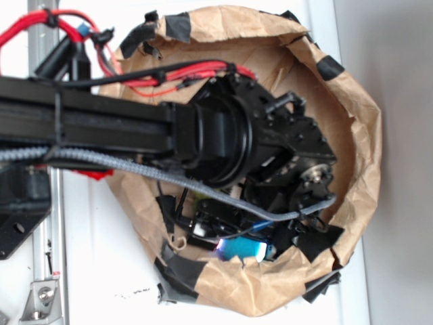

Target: Grab the blue ball.

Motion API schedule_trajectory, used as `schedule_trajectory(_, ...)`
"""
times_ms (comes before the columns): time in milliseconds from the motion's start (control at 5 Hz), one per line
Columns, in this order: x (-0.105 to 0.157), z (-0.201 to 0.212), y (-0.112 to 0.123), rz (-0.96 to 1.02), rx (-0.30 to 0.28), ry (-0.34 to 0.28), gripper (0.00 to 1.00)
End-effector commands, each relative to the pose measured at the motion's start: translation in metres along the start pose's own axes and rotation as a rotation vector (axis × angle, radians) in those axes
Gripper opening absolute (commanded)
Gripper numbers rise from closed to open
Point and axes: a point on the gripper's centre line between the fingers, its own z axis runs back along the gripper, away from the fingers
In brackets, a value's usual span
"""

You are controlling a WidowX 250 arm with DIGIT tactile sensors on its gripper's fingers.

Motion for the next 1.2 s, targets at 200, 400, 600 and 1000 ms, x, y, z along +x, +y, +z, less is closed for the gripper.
schedule_trajectory(200, 0.015, 0.125, 0.039, -0.255, -0.181, -0.298, 0.0)
schedule_trajectory(400, 0.022, 0.191, 0.042, -0.468, -0.044, -0.493, 0.0)
schedule_trajectory(600, 0.016, 0.189, 0.043, -0.66, 0.047, -0.693, 0.0)
schedule_trajectory(1000, 0.005, 0.173, 0.057, -0.891, 0.014, -0.849, 0.0)
